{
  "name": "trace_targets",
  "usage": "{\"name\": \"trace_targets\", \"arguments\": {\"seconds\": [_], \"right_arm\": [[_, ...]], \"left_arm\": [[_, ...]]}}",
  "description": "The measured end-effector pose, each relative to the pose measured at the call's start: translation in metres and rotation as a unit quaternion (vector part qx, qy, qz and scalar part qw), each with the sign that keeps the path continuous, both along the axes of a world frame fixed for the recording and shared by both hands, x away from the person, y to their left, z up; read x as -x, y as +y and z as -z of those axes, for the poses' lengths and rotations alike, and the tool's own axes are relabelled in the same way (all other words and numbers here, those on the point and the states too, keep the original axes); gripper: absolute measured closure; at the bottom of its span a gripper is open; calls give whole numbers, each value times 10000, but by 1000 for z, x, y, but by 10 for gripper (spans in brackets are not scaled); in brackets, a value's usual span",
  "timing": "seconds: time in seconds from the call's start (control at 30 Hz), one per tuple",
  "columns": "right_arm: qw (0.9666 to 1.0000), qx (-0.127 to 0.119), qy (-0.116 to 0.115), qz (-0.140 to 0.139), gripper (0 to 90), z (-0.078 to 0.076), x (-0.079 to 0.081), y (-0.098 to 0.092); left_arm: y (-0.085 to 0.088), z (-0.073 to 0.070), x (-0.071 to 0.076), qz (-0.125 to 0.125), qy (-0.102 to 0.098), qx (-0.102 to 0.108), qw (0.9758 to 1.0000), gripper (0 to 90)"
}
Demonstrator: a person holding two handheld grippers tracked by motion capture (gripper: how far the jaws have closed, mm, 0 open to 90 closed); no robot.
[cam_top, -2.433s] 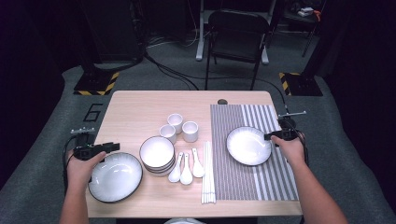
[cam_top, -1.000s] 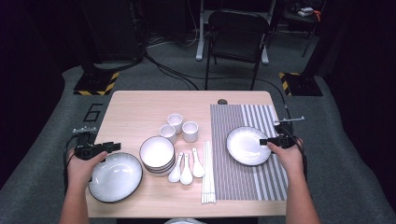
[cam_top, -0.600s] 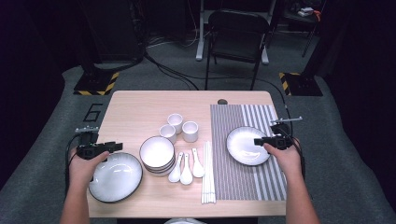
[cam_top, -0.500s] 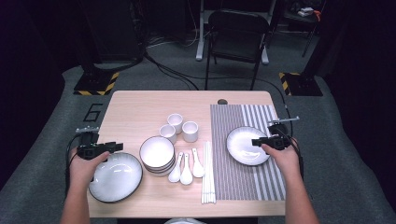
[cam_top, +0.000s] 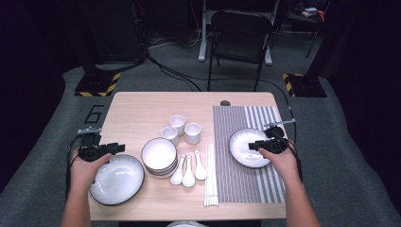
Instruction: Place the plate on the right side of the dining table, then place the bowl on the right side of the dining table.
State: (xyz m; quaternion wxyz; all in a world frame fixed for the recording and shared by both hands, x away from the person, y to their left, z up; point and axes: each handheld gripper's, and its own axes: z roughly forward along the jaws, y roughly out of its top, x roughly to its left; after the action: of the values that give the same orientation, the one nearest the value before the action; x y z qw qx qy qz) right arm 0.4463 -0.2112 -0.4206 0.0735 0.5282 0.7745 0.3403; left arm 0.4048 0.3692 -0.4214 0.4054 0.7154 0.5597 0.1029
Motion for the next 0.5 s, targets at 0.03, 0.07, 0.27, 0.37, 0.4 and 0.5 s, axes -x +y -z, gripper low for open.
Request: {"name": "trace_targets", "arguments": {"seconds": [0.03, 0.07, 0.27, 0.37, 0.4, 0.5], "right_arm": [[10000, -2, 1, -23, 597, -1, 1, 1], [10000, 13, -25, -48, 597, -1, 1, 3], [9999, -25, -55, -135, 596, -5, 3, 11], [9998, -25, -62, -189, 592, -5, 4, 13], [9997, -15, -81, -211, 591, -5, 4, 14], [9997, -55, -102, -237, 590, -5, 5, 16]], "left_arm": [[-1, -1, 0, 15, -7, -16, 10000, 581], [-1, -2, 0, 36, -16, -32, 10000, 581], [-5, -5, 2, 110, 12, -35, 9999, 583], [-6, -6, 1, 135, 16, -63, 9999, 587], [-7, -6, 1, 134, -3, -62, 9999, 587], [-8, -8, 1, 168, -13, -80, 9998, 585]]}}
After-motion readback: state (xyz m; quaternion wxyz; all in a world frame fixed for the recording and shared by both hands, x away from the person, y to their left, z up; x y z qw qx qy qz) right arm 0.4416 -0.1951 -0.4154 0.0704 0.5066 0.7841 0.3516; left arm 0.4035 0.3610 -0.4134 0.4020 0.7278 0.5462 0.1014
